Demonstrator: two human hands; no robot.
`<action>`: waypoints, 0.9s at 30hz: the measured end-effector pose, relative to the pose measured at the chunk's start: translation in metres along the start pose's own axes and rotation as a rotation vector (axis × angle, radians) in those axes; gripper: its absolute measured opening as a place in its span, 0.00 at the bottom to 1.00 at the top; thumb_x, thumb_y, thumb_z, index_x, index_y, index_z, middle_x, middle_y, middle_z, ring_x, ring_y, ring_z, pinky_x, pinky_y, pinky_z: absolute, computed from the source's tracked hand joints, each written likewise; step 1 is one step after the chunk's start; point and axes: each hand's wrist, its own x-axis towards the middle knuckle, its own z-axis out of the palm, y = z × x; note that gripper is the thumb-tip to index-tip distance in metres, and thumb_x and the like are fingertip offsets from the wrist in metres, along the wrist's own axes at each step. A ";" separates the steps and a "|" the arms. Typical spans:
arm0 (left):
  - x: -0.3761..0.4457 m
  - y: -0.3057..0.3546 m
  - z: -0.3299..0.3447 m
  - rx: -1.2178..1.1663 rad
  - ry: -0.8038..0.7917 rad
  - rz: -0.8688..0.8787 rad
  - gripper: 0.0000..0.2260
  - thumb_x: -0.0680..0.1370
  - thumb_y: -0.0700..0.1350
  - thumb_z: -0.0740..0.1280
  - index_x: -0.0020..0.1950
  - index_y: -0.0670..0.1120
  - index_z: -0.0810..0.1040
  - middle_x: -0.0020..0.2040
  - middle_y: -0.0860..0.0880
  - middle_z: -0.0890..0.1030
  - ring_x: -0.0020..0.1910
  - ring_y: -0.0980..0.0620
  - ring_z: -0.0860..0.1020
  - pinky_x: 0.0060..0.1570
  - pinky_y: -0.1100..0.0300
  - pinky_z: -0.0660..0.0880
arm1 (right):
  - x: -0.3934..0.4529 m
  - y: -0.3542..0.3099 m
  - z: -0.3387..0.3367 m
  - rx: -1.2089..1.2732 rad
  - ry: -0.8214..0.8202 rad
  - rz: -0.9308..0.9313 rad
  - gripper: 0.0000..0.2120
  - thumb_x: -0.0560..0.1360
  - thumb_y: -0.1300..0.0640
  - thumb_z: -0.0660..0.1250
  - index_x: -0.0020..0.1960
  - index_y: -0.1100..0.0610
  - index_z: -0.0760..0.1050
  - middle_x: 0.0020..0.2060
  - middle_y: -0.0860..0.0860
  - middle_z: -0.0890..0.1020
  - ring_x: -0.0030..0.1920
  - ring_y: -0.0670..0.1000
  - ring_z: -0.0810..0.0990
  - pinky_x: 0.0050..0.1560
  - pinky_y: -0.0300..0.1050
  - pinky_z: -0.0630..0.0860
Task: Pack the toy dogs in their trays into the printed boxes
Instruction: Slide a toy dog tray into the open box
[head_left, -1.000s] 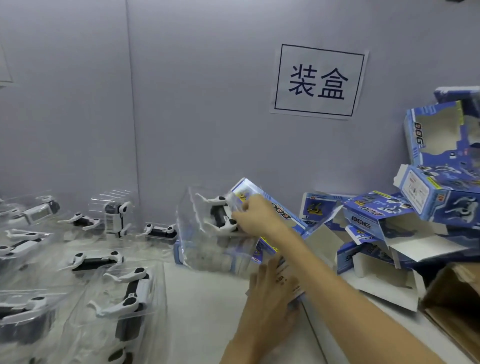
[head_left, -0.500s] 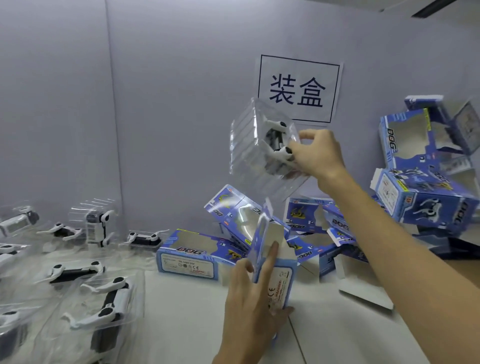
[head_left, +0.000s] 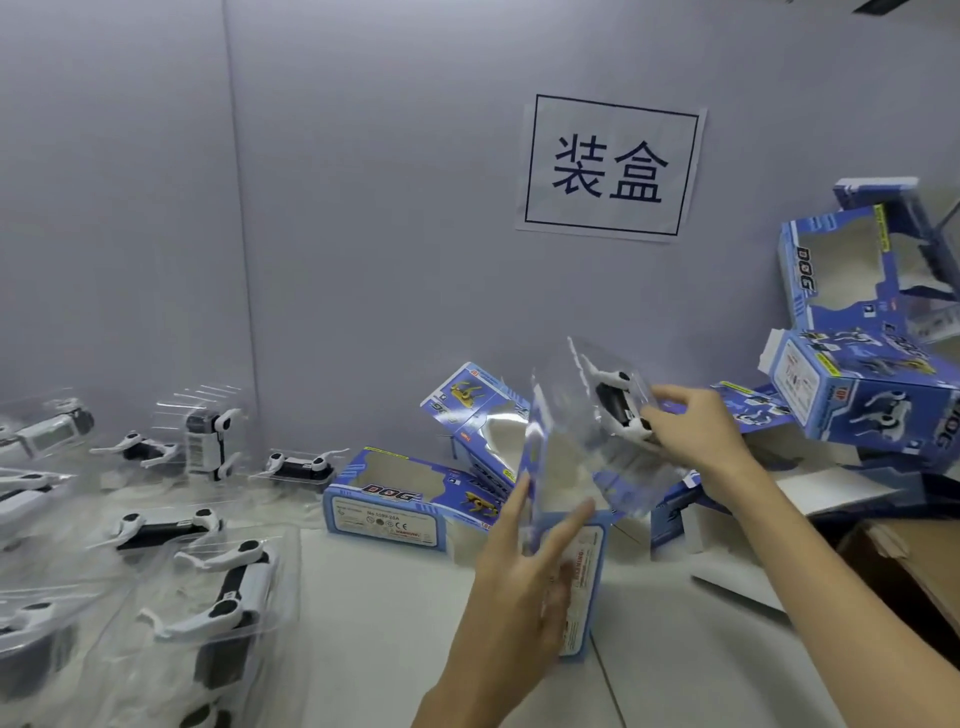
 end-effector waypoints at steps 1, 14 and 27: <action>0.000 0.001 0.002 0.010 -0.008 0.018 0.34 0.82 0.40 0.66 0.82 0.66 0.59 0.85 0.51 0.49 0.83 0.54 0.55 0.76 0.57 0.65 | -0.001 0.005 0.000 0.052 -0.029 0.031 0.11 0.78 0.60 0.69 0.57 0.52 0.86 0.52 0.57 0.87 0.52 0.60 0.84 0.57 0.60 0.81; 0.018 -0.005 -0.020 0.099 0.092 -0.278 0.41 0.69 0.61 0.79 0.73 0.66 0.56 0.64 0.61 0.63 0.56 0.55 0.76 0.45 0.63 0.78 | -0.020 0.034 -0.011 0.236 -0.176 0.085 0.16 0.81 0.61 0.69 0.68 0.53 0.81 0.57 0.50 0.86 0.49 0.50 0.84 0.52 0.49 0.82; 0.022 -0.012 -0.062 -0.092 0.073 -0.258 0.13 0.76 0.50 0.68 0.59 0.58 0.71 0.53 0.59 0.78 0.53 0.54 0.78 0.48 0.66 0.72 | -0.040 0.029 -0.020 0.355 -0.406 -0.116 0.20 0.82 0.63 0.68 0.69 0.43 0.80 0.50 0.54 0.89 0.54 0.60 0.87 0.58 0.58 0.84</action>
